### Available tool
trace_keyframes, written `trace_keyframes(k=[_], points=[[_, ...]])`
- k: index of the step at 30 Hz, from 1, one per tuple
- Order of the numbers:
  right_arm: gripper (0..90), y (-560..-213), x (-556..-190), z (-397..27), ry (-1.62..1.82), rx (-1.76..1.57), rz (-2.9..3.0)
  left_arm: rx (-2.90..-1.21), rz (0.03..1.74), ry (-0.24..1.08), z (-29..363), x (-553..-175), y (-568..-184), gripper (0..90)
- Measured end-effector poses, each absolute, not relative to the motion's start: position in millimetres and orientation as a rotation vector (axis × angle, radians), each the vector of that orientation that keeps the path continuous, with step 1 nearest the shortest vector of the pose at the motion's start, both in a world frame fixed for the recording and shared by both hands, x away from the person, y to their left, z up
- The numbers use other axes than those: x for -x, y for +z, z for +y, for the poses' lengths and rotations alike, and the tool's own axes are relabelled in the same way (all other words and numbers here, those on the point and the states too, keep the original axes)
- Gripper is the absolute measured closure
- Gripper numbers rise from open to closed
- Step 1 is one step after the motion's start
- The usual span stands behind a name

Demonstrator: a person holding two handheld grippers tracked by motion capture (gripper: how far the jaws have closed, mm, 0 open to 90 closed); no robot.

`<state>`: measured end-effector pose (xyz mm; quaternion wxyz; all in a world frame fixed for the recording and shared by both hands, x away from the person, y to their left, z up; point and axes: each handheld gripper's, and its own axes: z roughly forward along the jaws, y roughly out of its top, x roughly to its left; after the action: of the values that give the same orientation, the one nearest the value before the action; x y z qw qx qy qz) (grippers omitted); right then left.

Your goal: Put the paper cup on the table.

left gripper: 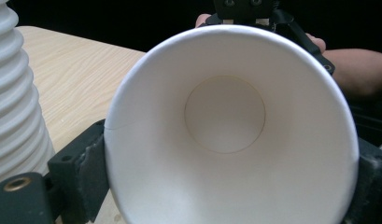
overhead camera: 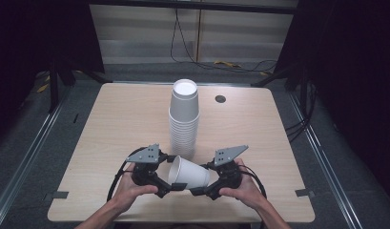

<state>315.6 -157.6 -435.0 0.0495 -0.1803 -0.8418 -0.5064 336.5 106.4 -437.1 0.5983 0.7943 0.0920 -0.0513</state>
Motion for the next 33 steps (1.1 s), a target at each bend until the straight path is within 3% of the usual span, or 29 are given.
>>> trace_keyframes(k=[4,23,33], points=[[14.2,-435,-316,-157,-1.523,0.568,-2.618,-1.882,0.218,-0.088,107,-337,-436,9.1],[14.4,-439,-324,-176,-1.543,0.677,-2.644,-1.864,0.373,-0.099,129,-353,-435,9.0],[14.1,-440,-322,-184,-1.535,0.717,-2.644,-1.949,0.39,-0.013,145,-355,-424,8.8]])
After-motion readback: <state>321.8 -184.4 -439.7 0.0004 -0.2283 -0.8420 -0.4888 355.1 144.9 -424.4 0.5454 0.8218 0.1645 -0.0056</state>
